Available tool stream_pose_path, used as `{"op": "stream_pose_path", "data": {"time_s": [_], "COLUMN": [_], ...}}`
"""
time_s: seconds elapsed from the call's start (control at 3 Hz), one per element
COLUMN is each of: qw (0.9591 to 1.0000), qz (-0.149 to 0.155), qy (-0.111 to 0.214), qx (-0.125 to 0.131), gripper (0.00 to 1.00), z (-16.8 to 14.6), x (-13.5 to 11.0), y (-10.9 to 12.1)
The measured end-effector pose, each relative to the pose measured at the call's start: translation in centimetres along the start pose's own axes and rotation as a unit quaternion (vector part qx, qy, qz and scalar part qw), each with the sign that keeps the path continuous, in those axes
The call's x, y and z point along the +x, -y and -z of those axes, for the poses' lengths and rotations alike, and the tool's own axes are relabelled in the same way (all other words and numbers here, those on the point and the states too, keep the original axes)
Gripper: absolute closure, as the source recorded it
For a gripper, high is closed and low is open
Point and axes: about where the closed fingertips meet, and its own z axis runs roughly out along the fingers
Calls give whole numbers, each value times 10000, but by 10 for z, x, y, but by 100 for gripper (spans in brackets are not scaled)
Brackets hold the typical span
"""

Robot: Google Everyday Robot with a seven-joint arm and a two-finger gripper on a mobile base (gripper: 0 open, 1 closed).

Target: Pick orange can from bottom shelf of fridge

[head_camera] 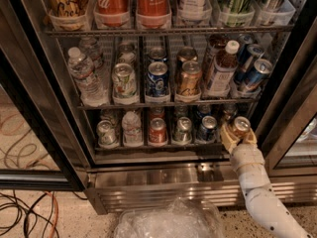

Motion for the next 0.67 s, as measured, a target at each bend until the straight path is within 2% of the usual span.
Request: {"op": "stream_pose_path", "data": {"time_s": [0.33,0.67], "qw": [9982,9952], "qz": [-282,-540], "qy": [-183,-100], "qx": [-488,-813], "gripper": [100,100], "z": [29,55], "x": [3,-8], "y": [-15,-14]}}
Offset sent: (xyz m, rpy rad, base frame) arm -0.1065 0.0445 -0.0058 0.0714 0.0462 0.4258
